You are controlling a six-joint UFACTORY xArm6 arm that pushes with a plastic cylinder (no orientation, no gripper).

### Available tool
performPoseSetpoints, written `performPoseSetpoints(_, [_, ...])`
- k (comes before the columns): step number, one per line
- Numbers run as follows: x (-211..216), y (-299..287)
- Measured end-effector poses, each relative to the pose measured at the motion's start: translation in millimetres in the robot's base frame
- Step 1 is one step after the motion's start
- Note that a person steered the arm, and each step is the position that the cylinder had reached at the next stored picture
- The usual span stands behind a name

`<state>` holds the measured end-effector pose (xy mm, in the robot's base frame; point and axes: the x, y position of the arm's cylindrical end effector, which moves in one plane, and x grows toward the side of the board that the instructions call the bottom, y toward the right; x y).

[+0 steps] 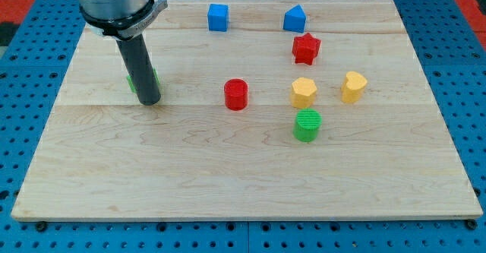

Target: Slightly push the green circle towards the red circle

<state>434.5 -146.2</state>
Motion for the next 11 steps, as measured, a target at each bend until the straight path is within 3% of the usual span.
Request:
performPoseSetpoints(2, [64, 78])
performPoseSetpoints(3, [76, 107])
performPoseSetpoints(6, [103, 267])
performPoseSetpoints(7, [92, 304])
performPoseSetpoints(8, [74, 300])
performPoseSetpoints(10, [68, 201])
performPoseSetpoints(11, [65, 235])
